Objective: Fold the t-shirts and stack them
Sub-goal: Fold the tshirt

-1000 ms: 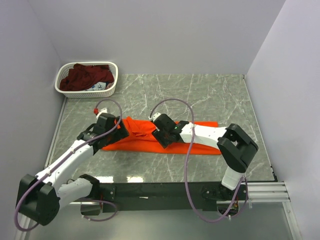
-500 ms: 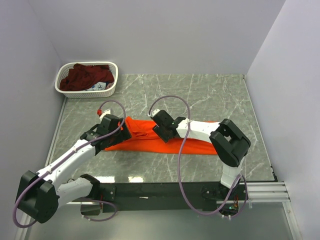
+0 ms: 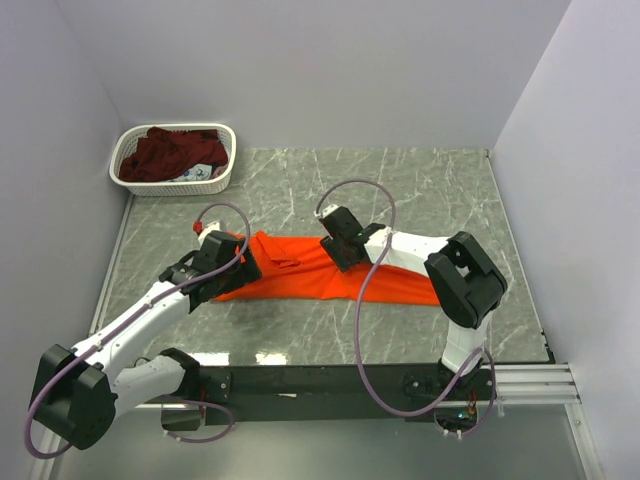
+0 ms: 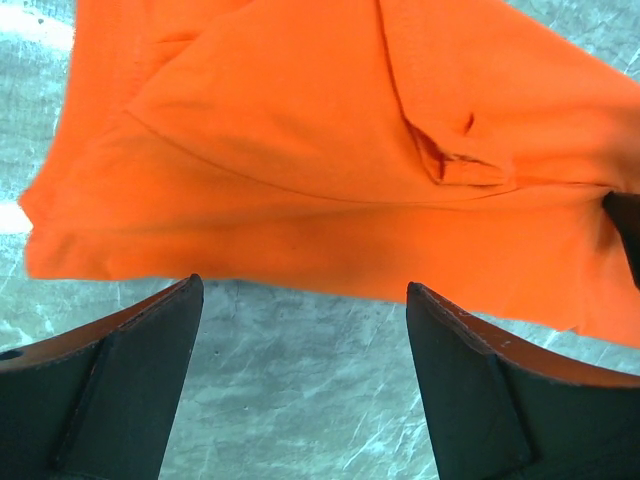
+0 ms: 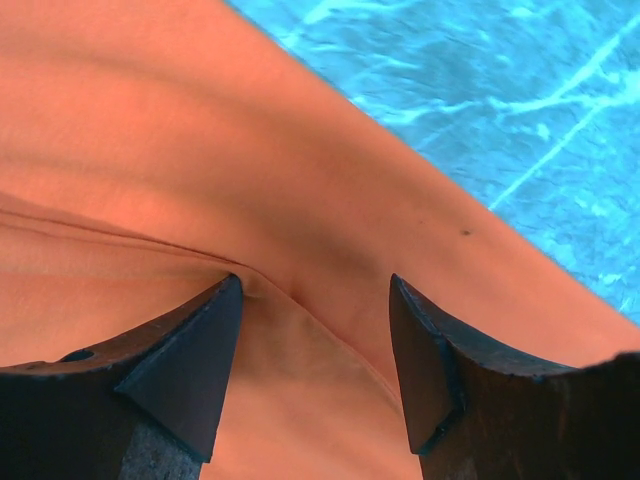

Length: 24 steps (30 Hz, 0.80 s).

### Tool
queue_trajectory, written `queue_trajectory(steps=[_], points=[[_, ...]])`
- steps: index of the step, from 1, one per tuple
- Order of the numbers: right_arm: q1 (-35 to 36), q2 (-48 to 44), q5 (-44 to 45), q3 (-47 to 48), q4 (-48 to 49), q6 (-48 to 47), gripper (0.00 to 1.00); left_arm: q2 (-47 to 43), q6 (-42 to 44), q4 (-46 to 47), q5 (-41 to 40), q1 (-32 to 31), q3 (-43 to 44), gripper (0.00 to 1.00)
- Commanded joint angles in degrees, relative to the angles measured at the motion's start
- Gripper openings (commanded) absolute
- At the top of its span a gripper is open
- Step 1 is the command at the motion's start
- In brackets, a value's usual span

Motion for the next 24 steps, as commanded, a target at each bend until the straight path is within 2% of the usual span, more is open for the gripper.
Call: queue_trajectory(steps=[1, 7, 10, 11, 14, 19, 24], points=[[-2.1, -2.0, 1.6, -1.2, 0.9, 1.7, 0.66, -0.9, -1.5, 0.6, -0.9, -0.2, -0.4, 0.88], [-3.2, -8.2, -3.2, -2.7, -0.6, 6.5, 0.64, 0.9, -2.9, 0.3, -4.2, -0.3, 0.7, 0.83], [-3.1, -12.7, -7.2, -3.7, -1.1, 10.3, 0.63, 2.8, -3.4, 0.3, -6.5, -0.2, 1.9, 0.68], [-3.2, -13.8, -8.8, -4.2, -1.1, 11.5, 0.62, 3.4, -3.6, 0.4, -7.4, -0.1, 2.6, 0.59], [-3.7, -17.0, -12.3, -6.5, -0.4, 16.1, 0.59, 6.4, -3.9, 0.9, -7.9, 0.0, 3.5, 0.46], [-7.5, -20.2, -17.4, -13.9, 2.4, 23.0, 0.51, 10.7, -5.1, -1.0, -10.3, 3.1, 4.6, 0.4], [-16.9, -20.8, -20.7, -19.0, 4.5, 26.6, 0.49, 12.0, -5.8, 0.0, -8.7, 8.3, 2.6, 0.4]])
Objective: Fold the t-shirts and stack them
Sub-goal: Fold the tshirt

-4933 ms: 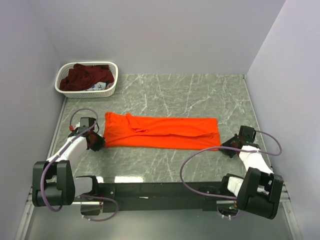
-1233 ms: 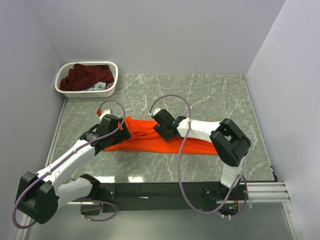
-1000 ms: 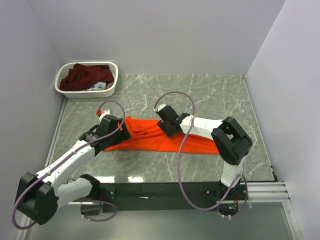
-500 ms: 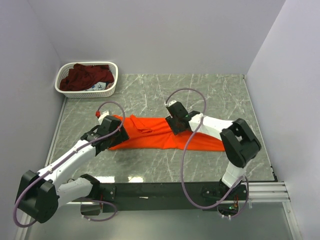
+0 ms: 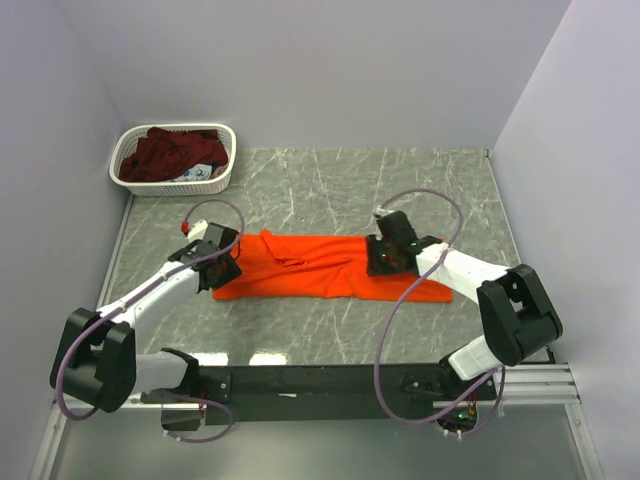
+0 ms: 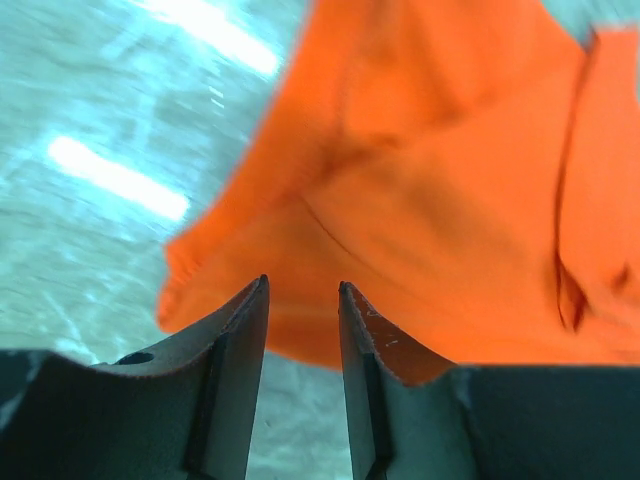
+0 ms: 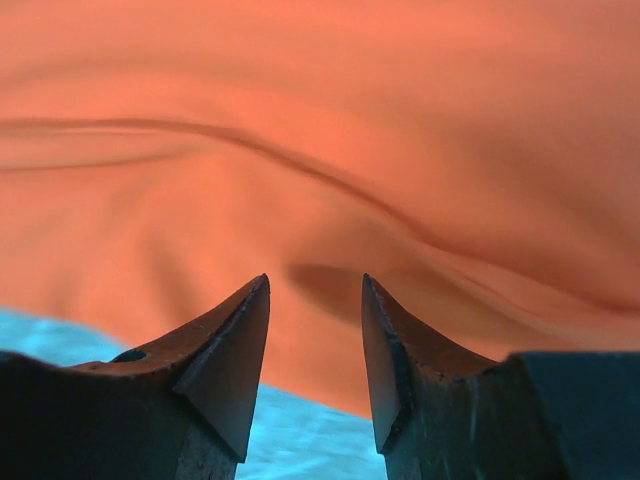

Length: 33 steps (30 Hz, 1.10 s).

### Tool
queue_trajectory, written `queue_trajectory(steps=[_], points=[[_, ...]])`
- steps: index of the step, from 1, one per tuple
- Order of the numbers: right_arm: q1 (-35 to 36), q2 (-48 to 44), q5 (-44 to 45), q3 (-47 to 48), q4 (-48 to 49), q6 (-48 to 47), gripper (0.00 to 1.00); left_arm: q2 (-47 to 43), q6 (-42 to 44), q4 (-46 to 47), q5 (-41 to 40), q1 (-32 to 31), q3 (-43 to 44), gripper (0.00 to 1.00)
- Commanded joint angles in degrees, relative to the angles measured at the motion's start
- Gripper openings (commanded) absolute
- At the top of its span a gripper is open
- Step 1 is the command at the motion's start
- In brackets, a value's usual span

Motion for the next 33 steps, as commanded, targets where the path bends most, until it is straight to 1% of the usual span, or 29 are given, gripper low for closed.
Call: queue_trajectory(steps=[1, 3, 9, 17, 19, 20, 22, 23, 25, 26, 27, 29, 30, 32, 33], points=[[-5.8, -1.2, -3.5, -2.3, 2.3, 5.8, 0.49, 0.8, -1.3, 0.3, -0.3, 4.0, 0.2, 0.4], [-9.9, -0.2, -4.5, -2.9, 2.7, 6.7, 0.49, 2.3, -1.3, -0.2, -0.1, 5.3, 0.2, 0.4], [-17.4, 1.7, -5.8, -2.1, 0.7, 10.4, 0.49, 7.0, -2.0, -1.5, 0.6, 9.2, 0.7, 0.4], [-33.4, 1.6, -10.5, -3.8, -0.3, 13.4, 0.49, 10.0, -2.8, -2.9, 1.2, 13.3, 1.1, 0.4], [-35.1, 1.4, -11.5, -3.9, -0.4, 13.5, 0.49, 9.4, -2.8, -3.3, 1.4, 14.0, 1.2, 0.41], [-35.3, 1.2, -11.5, -3.6, -0.3, 13.2, 0.49, 9.2, -2.5, -3.4, 1.6, 14.0, 1.7, 0.44], [-34.6, -0.7, -12.3, -3.1, 0.1, 12.4, 0.49, 7.8, -2.2, -4.4, 1.8, 14.0, 2.5, 0.51], [-34.2, -1.4, -12.3, -3.1, 0.2, 12.0, 0.49, 7.2, -1.9, -4.8, 1.8, 14.0, 3.3, 0.58], [-30.9, -3.8, -10.8, -2.0, -0.4, 10.8, 0.5, 4.8, -1.3, -6.0, 2.1, 14.0, 4.3, 0.65], [-29.3, -4.7, -8.7, -1.5, -0.6, 10.3, 0.5, 3.3, -0.6, -6.3, 2.2, 14.0, 5.6, 0.72], [-25.1, -5.9, -7.3, -0.3, -1.1, 9.6, 0.5, 2.5, -0.1, -6.9, 2.2, 14.0, 6.3, 0.76], [-19.8, -7.0, -3.8, 1.2, -1.4, 7.7, 0.5, 0.2, 1.3, -8.3, 1.7, 14.0, 8.4, 0.82], [-14.3, -7.4, -2.9, 2.8, -1.1, 6.7, 0.5, -0.4, 1.9, -8.8, 1.5, 14.0, 9.0, 0.83], [-9.1, -7.4, -1.1, 4.6, -0.4, 4.9, 0.49, -2.4, 3.9, -9.3, 0.2, 14.0, 10.2, 0.84], [-3.5, -6.4, -0.6, 6.7, 0.2, 3.2, 0.47, -3.0, 4.7, -9.0, -0.1, 14.0, 10.3, 0.84]])
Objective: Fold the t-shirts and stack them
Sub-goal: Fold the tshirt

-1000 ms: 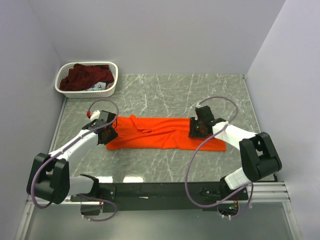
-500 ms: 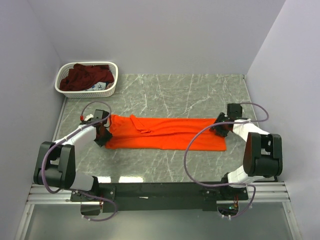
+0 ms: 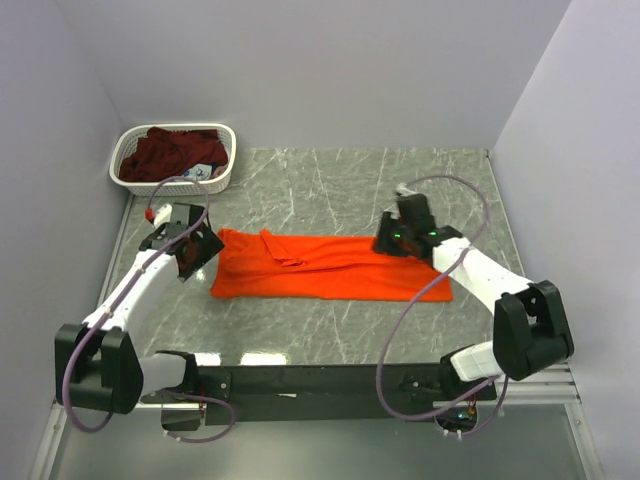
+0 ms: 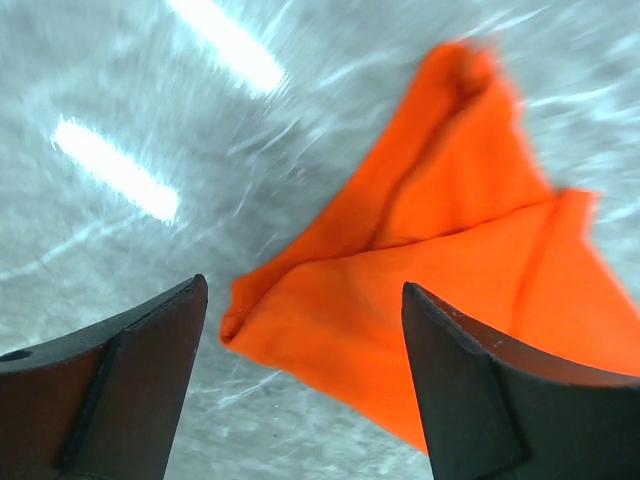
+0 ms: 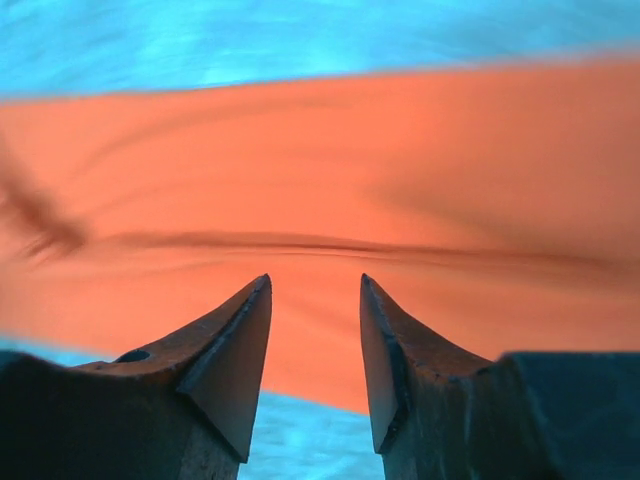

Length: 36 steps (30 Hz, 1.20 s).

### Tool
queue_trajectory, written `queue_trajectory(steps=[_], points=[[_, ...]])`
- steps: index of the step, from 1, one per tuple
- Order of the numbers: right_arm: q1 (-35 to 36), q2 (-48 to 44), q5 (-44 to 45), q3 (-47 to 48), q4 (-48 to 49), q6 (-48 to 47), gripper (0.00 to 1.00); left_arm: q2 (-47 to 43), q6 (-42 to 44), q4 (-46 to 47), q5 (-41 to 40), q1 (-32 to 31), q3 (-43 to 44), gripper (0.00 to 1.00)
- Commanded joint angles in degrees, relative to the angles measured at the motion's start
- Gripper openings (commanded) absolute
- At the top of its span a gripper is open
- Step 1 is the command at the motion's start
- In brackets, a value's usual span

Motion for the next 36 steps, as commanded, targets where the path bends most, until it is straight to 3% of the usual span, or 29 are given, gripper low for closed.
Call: queue_trajectory(steps=[1, 7, 14, 20, 28, 36], points=[[10.6, -0.1, 4.2, 6.3, 1.9, -5.6, 0.46, -3.5, 5.4, -1.0, -2.5, 0.1, 2.7, 0.84], [28.3, 11.4, 9.6, 19.9, 0.3, -13.3, 0.43, -4.9, 11.0, 4.9, -1.6, 0.1, 0.6, 0.87], [37.0, 28.3, 14.1, 36.4, -4.4, -17.0, 0.42, -3.8, 12.3, 9.9, 0.7, 0.1, -2.4, 0.87], [40.4, 37.7, 19.6, 47.6, -8.8, -21.7, 0.42, -3.1, 11.7, 9.7, 1.7, 0.7, -1.6, 0.87], [40.9, 44.1, 20.0, 51.7, -10.0, -24.8, 0.4, -3.0, 11.1, 8.9, 1.3, 2.1, -1.6, 0.86], [40.9, 46.4, 20.3, 52.3, -10.8, -24.8, 0.27, -3.0, 11.2, 9.2, 2.3, 2.5, -1.9, 0.85]])
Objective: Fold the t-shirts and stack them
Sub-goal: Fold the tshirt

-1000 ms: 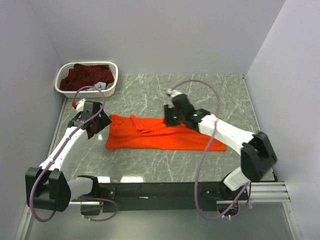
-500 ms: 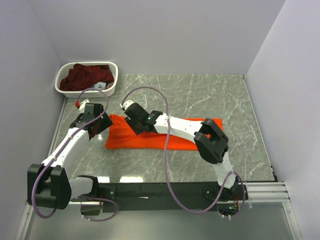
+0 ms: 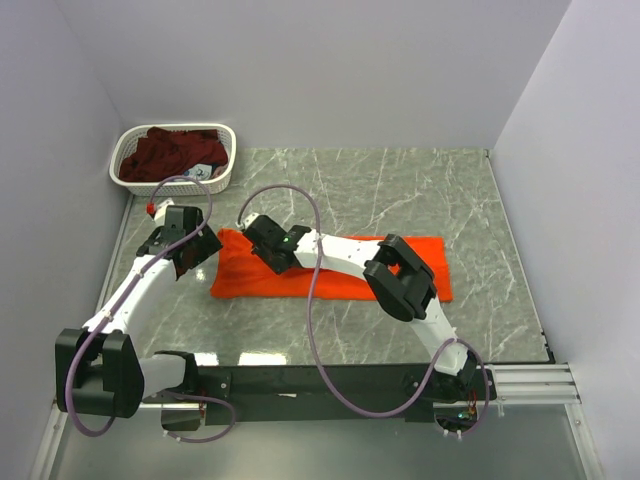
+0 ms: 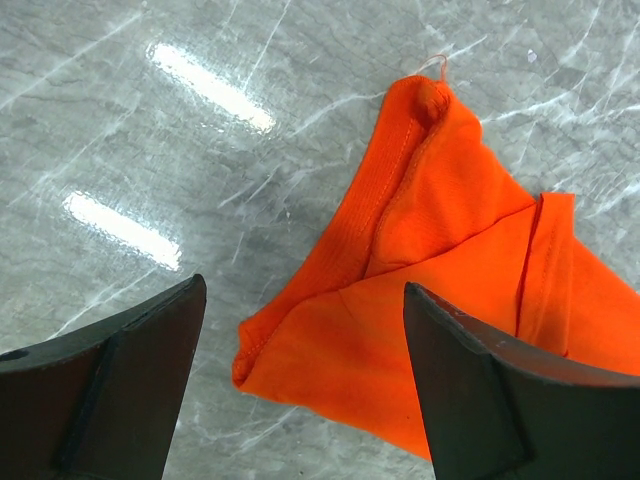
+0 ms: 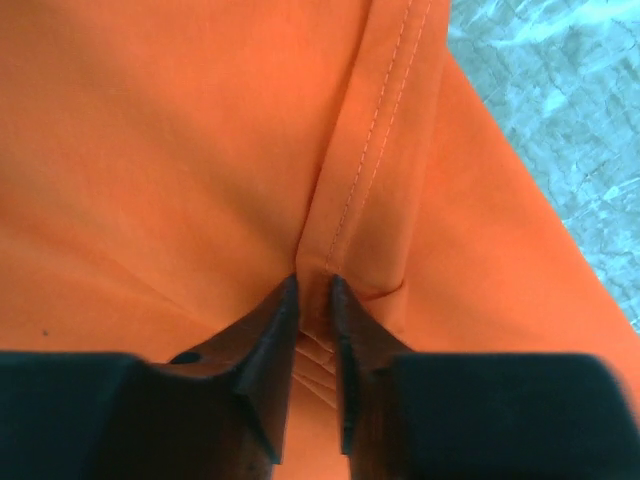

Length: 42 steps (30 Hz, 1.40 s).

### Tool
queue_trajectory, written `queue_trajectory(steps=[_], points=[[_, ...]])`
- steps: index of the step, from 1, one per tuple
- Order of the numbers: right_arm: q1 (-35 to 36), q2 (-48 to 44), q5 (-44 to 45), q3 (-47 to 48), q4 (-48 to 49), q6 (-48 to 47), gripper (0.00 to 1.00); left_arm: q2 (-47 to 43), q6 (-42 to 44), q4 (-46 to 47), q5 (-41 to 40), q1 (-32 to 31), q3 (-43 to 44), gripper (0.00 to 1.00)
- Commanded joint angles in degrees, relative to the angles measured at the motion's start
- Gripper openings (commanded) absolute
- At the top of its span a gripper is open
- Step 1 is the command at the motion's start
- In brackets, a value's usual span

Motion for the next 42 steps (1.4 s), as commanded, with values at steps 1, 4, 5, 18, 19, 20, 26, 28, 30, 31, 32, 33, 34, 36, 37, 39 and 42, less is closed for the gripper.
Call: queue_trajectory(steps=[1, 4, 5, 18, 19, 20, 26, 28, 30, 31, 32, 33, 34, 36, 37, 39, 42], points=[[0.1, -1.3, 1.7, 1.8, -0.1, -0.8, 0.25, 0.0, 0.3, 1.4, 0.9, 0.3, 0.3, 0.85], [0.1, -3.1, 2.0, 0.5, 0.9, -0.8, 0.15, 0.1, 0.3, 1.3, 1.1, 0.3, 0.3, 0.85], [0.1, -3.3, 2.3, 0.6, 0.9, -2.4, 0.13, 0.1, 0.3, 1.3, 1.2, 0.4, 0.2, 0.85], [0.0, -10.2, -0.2, -1.7, 2.2, -2.2, 0.0, 0.9, 0.5, 1.3, 1.7, 0.4, 0.3, 0.85], [0.0, -11.2, -0.3, -2.4, 2.3, -2.1, 0.0, 0.9, 0.5, 1.3, 1.7, 0.4, 0.3, 0.85], [-0.1, -11.7, -0.5, -2.9, 2.5, -2.0, 0.0, 1.0, 0.5, 1.3, 1.7, 0.4, 0.3, 0.85], [0.1, -14.6, -3.4, -6.5, 3.5, -1.4, 0.0, 1.1, 0.6, 1.4, 2.0, 0.5, 0.3, 0.85], [0.1, -15.0, -4.5, -8.0, 3.8, -1.4, 0.0, 1.1, 0.5, 1.4, 2.1, 0.5, 0.2, 0.85], [0.1, -14.9, -5.3, -9.0, 4.6, -1.4, 0.0, 1.2, 0.6, 1.6, 2.3, 0.5, 0.2, 0.85], [0.2, -14.4, -5.6, -9.6, 4.8, 0.1, 0.0, 1.2, 0.7, 1.8, 3.0, 0.5, 0.2, 0.85], [0.2, -14.2, -5.9, -10.0, 5.2, 0.3, 0.0, 1.2, 0.6, 2.1, 3.7, 0.5, 0.0, 0.85], [0.2, -13.9, -6.0, -10.3, 5.7, 0.3, 0.0, 1.2, 0.5, 2.3, 4.5, 0.5, -0.1, 0.84], [0.2, -13.2, -5.8, -11.0, 6.1, 0.4, 0.0, 1.1, 0.0, 2.5, 6.6, 0.5, -0.1, 0.83], [0.1, -12.7, -5.3, -11.3, 7.3, 0.8, 0.0, 1.1, -2.4, 4.3, 9.8, 0.5, -0.8, 0.82], [0.0, -12.2, -4.9, -11.7, 7.8, 0.9, 0.0, 1.5, -3.5, 5.3, 14.3, 0.5, -1.1, 0.77], [-0.1, -11.8, -4.1, -11.8, 8.7, 1.0, 0.0, 2.6, -6.5, 8.8, 17.8, 0.4, -1.5, 0.7], [-0.7, -11.3, -3.8, -12.1, 10.1, 1.9, 0.0, 8.0, -8.7, 11.3, 21.6, 0.3, 0.6, 0.6]])
